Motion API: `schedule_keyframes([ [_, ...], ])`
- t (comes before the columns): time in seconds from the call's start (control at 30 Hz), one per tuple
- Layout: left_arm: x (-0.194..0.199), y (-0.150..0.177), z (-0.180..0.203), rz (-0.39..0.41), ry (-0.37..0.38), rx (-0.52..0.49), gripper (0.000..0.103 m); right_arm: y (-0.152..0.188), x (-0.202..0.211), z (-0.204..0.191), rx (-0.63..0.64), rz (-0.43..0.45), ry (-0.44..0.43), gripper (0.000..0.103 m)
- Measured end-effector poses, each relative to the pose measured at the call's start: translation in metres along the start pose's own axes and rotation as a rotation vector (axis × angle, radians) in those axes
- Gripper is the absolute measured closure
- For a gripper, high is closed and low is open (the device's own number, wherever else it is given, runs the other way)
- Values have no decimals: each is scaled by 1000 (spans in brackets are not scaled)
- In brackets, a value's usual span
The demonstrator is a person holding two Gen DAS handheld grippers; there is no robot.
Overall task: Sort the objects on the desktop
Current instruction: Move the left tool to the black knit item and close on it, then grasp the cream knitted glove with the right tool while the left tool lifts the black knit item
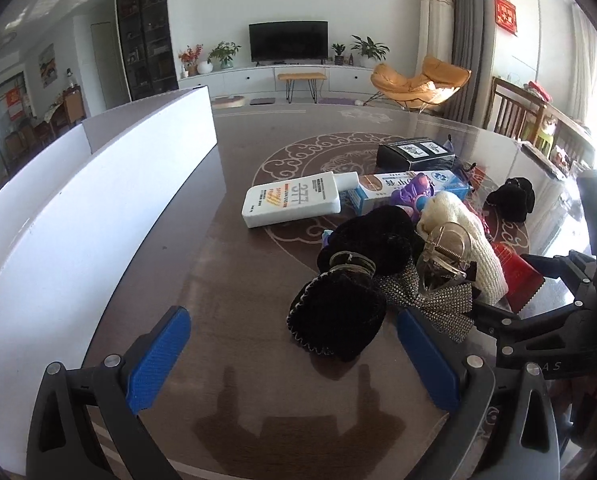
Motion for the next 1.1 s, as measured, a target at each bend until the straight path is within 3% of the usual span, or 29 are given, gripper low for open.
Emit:
schedule_keyframes([
  [0.1,-18,-9,3,-44,-22,-45,0,0,0,0,0,0,0,0],
  [0.23,-40,-15,-2,-122,5,-9,0,0,0,0,0,0,0,0],
  [0.3,-39,-16,-4,-114,43,3,29,0,0,0,0,0,0,0],
  [0.33,-38,-14,-6,-125,63,19,59,0,0,0,0,0,0,0],
  [0.37,-36,-10,-10,-133,80,38,65,0,0,0,0,0,0,0],
  [0.53,-2,10,-39,-79,0,109,65,0,0,0,0,0,0,0],
  [0.7,1,23,-54,-87,61,254,60,0,0,0,0,0,0,0],
  [0.77,-6,24,-50,-110,80,253,59,0,0,0,0,0,0,0],
  [0.93,-17,23,-40,-122,42,191,51,0,0,0,0,0,-1,0],
  [1.1,-18,22,-39,-115,48,188,48,-10,7,1,84,-5,7,0],
])
Point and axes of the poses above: each gripper's, at about its wrist camera, not at the fingertips, and x roughly against the way its jaws point, z to its right, y to its underside, the point moved 7 cm from there along -x, roughly the way its jaws point, and after that the axes turned 6 degrees about y, right-handed, at the moved point
